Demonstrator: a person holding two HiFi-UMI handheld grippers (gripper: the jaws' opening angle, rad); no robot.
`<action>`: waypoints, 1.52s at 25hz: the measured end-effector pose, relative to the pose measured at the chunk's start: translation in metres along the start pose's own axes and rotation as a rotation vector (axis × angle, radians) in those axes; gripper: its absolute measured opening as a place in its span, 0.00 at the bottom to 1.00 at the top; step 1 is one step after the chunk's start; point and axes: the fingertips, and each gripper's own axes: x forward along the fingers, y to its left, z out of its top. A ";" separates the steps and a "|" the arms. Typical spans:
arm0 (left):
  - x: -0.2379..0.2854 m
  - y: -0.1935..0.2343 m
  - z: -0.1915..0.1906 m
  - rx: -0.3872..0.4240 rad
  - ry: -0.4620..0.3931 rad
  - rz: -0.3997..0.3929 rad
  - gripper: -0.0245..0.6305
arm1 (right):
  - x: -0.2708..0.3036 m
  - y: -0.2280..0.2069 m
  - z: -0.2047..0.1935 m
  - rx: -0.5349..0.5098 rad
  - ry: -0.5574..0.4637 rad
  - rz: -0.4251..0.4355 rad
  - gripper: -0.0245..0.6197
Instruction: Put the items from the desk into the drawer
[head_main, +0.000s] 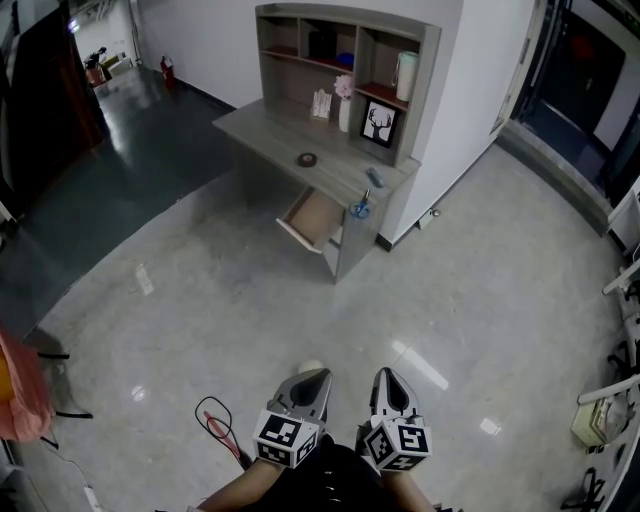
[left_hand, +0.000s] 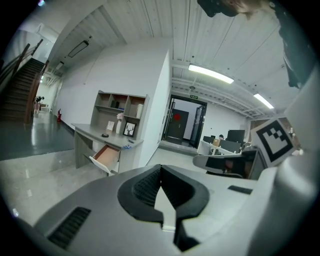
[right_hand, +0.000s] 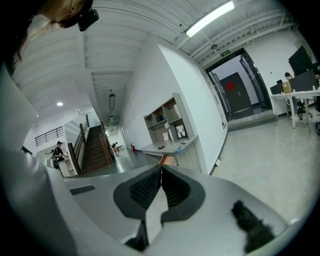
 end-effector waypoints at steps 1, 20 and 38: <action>0.005 0.005 0.003 0.000 0.000 0.005 0.05 | 0.007 -0.001 0.002 0.002 0.001 0.001 0.05; 0.117 0.073 0.065 0.017 0.019 0.005 0.05 | 0.140 -0.030 0.049 0.029 0.030 -0.004 0.05; 0.207 0.156 0.113 0.025 0.039 -0.066 0.05 | 0.262 -0.036 0.080 0.059 0.030 -0.054 0.06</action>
